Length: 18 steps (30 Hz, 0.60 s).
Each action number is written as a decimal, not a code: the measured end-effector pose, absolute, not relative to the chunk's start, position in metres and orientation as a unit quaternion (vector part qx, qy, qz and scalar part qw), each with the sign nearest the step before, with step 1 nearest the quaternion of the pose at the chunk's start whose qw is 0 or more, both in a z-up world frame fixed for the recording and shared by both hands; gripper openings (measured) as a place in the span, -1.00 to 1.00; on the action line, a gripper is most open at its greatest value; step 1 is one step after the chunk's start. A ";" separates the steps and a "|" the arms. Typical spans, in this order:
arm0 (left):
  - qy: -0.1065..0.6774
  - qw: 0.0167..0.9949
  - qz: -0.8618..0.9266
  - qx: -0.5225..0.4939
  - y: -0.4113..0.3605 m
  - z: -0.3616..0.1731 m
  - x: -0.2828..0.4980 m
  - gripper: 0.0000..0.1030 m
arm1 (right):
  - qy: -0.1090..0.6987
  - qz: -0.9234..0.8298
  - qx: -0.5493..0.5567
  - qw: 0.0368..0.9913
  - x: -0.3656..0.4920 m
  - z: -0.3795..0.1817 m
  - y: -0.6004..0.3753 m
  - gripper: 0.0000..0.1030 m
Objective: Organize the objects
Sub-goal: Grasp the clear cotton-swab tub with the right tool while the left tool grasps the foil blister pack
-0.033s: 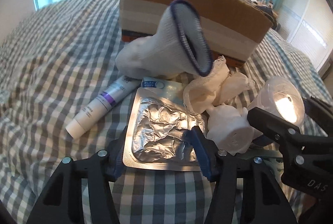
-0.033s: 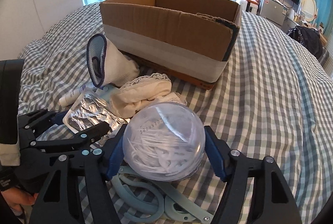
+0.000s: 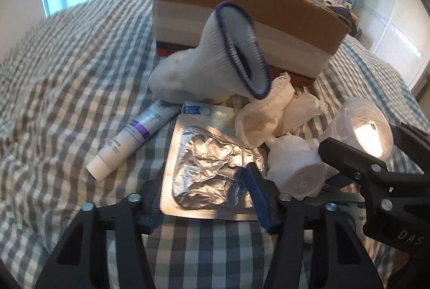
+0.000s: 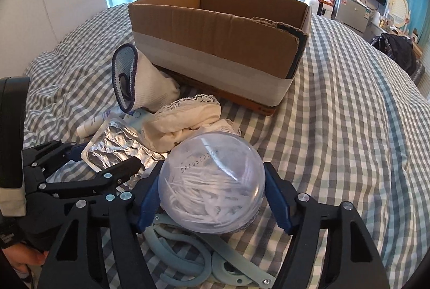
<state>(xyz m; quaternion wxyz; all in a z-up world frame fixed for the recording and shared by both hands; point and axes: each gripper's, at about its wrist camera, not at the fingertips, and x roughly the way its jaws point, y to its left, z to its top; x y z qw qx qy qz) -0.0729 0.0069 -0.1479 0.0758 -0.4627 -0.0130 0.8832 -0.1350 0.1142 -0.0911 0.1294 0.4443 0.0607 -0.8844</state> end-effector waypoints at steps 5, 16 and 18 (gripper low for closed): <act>-0.029 0.090 0.882 -0.462 0.002 -0.135 -0.066 -0.36 | 0.070 -0.887 0.438 0.127 -0.127 -0.087 0.115 0.33; -0.011 0.108 0.897 -0.428 0.007 -0.096 -0.037 -0.82 | 0.062 -0.900 0.411 0.128 -0.099 -0.057 0.123 0.29; -0.005 0.102 0.902 -0.419 0.007 -0.087 -0.032 -0.84 | 0.062 -0.903 0.405 0.127 -0.094 -0.049 0.124 0.29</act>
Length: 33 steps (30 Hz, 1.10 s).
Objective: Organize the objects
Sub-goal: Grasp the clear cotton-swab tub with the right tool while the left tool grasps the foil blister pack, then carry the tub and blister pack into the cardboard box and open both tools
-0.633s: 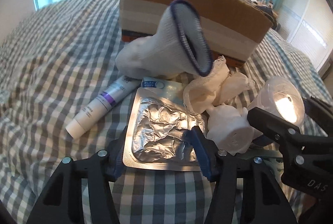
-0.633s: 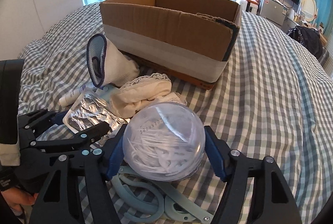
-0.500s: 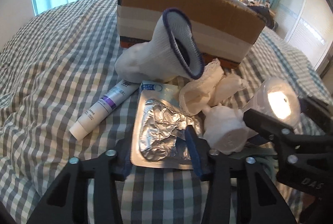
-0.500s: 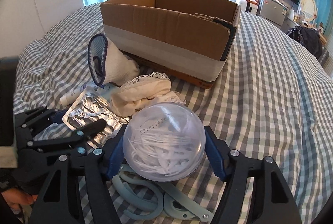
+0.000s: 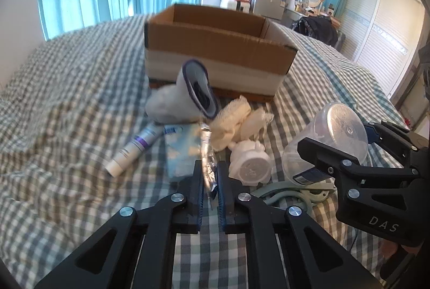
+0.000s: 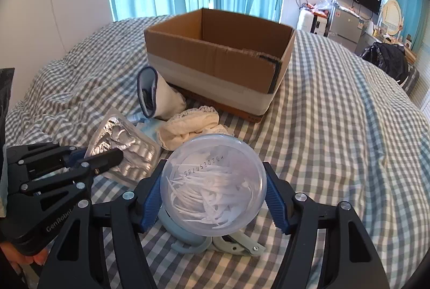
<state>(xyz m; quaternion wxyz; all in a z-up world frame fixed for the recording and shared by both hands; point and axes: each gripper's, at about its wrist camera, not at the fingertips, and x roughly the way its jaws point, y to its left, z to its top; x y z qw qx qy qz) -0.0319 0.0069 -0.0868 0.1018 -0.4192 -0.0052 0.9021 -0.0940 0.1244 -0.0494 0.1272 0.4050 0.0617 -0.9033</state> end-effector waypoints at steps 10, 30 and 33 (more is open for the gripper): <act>0.010 0.071 0.923 -0.379 0.003 -0.033 -0.027 -0.84 | 0.055 -0.919 0.364 0.140 -0.077 -0.004 0.129 0.29; 0.026 0.070 0.954 -0.291 0.012 0.074 -0.115 -0.84 | 0.048 -0.947 0.273 0.166 -0.146 0.121 0.132 0.27; 0.013 0.077 0.954 -0.290 0.012 0.070 -0.139 -0.84 | 0.045 -0.948 0.270 0.162 -0.172 0.122 0.129 0.27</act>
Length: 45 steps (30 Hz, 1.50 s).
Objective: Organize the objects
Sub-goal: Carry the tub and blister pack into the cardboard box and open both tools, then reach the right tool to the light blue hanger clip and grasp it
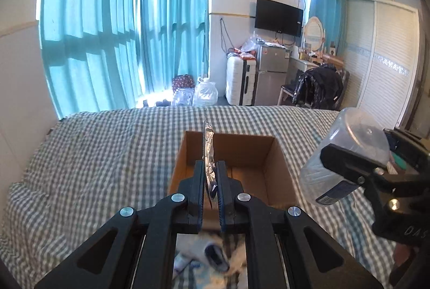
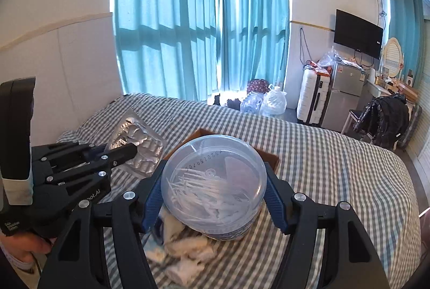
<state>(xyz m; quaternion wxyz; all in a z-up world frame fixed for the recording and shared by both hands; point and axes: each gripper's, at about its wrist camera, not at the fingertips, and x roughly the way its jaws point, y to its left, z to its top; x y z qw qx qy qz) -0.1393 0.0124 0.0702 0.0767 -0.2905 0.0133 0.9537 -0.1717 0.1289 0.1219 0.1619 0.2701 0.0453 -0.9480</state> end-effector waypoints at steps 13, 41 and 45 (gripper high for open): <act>0.009 0.080 0.939 -0.335 0.023 -0.015 -0.237 -0.84 | 0.012 -0.930 0.335 0.150 -0.296 0.034 0.130 0.27; 0.012 0.030 0.952 -0.304 0.002 0.022 -0.163 0.91 | 0.013 -0.951 0.276 0.140 -0.201 0.099 0.150 0.76; 0.022 0.016 0.959 -0.283 -0.005 0.045 -0.120 1.00 | 0.024 -0.954 0.267 0.137 -0.164 0.118 0.145 0.79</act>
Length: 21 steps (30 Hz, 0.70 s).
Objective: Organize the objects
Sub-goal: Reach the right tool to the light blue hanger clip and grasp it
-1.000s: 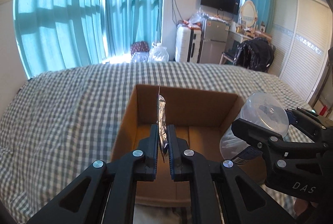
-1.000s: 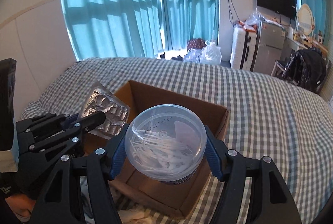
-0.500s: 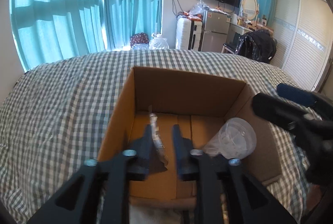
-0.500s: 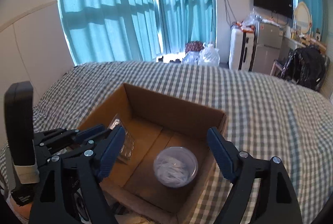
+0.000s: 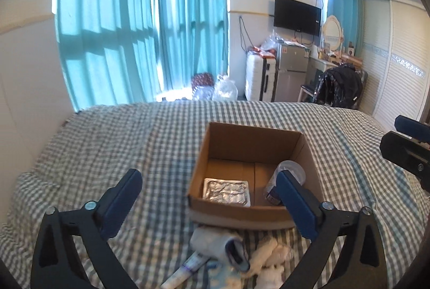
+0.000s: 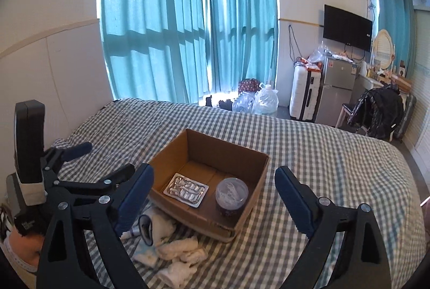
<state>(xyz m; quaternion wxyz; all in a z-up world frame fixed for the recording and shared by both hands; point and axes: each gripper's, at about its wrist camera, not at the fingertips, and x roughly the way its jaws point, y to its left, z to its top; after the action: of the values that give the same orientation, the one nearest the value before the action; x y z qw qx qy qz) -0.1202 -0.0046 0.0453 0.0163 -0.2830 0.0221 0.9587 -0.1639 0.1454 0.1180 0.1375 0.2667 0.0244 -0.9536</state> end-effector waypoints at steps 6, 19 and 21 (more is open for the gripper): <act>0.044 -0.010 0.960 -0.277 -0.010 0.061 -0.065 1.00 | 0.043 -0.953 0.261 0.146 -0.113 0.127 0.142 0.83; 0.043 -0.037 0.944 -0.326 -0.012 0.001 -0.003 1.00 | 0.079 -0.924 0.337 0.165 -0.068 0.043 0.132 0.83; 0.042 -0.040 0.939 -0.340 -0.013 -0.018 -0.001 1.00 | 0.083 -0.913 0.361 0.172 -0.068 0.017 0.130 0.83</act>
<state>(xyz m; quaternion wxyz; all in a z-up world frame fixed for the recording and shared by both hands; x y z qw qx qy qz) -0.0012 -0.0126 -0.0177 -0.0395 -0.3401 0.0415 0.9387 -0.0675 0.1300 0.0168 0.1721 0.3608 0.0827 -0.9129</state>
